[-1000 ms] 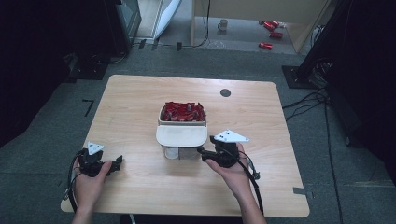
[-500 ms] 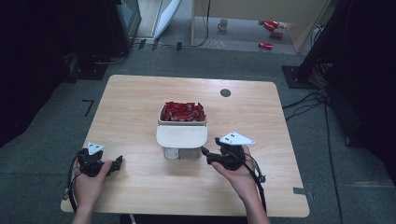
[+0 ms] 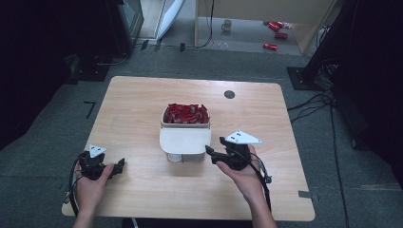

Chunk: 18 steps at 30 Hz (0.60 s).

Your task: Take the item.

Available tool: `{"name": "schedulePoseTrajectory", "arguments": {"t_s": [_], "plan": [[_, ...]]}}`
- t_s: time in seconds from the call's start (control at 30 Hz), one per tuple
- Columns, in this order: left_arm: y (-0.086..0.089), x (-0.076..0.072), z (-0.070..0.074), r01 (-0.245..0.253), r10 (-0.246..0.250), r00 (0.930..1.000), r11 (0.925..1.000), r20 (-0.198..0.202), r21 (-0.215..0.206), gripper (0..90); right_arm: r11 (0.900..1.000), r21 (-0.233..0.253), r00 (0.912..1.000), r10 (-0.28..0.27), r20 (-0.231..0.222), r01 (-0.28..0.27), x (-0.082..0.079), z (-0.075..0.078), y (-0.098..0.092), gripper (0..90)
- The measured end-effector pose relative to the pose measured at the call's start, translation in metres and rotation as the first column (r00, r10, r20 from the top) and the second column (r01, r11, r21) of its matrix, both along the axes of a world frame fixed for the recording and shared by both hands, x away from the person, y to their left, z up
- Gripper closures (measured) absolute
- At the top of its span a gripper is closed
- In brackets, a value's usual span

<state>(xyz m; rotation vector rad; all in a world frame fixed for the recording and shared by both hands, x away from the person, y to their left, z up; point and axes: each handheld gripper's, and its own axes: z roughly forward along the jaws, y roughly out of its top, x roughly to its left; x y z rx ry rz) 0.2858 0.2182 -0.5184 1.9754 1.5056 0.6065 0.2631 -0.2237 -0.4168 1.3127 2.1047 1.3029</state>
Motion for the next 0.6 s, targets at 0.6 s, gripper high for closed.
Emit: {"name": "schedulePoseTrajectory", "arguments": {"t_s": [0.6], "plan": [[0.000,0.000,0.000,0.000,0.000,1.0000,1.0000,0.001,0.000,0.1,1.000,0.004,0.9944,-0.030,0.101,0.030,0.049,0.020,0.047,66.1]]}}
